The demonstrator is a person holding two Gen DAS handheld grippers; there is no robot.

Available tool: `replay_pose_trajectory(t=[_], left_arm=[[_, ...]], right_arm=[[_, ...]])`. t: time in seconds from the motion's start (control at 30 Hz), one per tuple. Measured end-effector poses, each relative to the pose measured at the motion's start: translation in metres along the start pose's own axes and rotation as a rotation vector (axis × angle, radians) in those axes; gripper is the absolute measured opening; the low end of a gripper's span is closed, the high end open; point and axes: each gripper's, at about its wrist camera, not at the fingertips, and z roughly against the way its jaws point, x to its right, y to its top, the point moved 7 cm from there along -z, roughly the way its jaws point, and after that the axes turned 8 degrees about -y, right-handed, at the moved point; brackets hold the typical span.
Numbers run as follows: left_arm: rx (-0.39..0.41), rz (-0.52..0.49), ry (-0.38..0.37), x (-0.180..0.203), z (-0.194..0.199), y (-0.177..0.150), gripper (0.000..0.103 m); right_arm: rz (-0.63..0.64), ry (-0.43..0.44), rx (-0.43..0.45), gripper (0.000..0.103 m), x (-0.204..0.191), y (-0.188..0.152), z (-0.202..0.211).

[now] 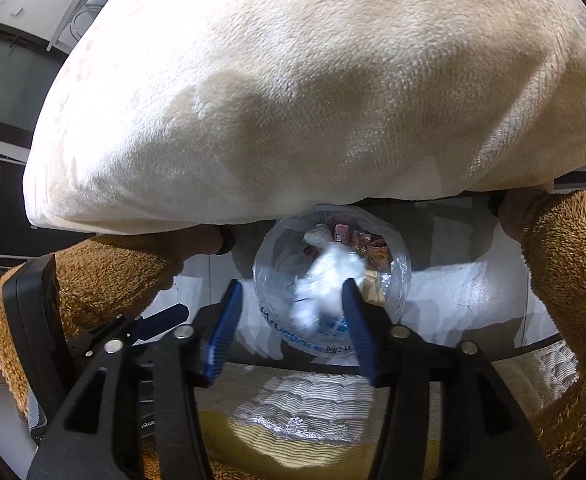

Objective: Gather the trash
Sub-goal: 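Open both grippers over the clear bag, dropping packet and small bag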

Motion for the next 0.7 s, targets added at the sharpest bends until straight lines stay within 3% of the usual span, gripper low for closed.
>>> replay_pose_trajectory(t=[0.13,0.27,0.7], left_arm=[[0.029,-0.035,0.004,0.005,0.008,0.001,0.064],[0.093,-0.079,-0.021,0.016,0.024,0.002,0.064],[0.403,-0.155,-0.025,0.03,0.09,0.021,0.064]], right_arm=[[0.018,0.005,0.046,0.055,-0.001,0.001,0.012],[0.071,-0.004,0.162,0.055,-0.009,0.002,0.036],[0.212,-0.02,0.48,0.055,-0.026,0.005,0.106]])
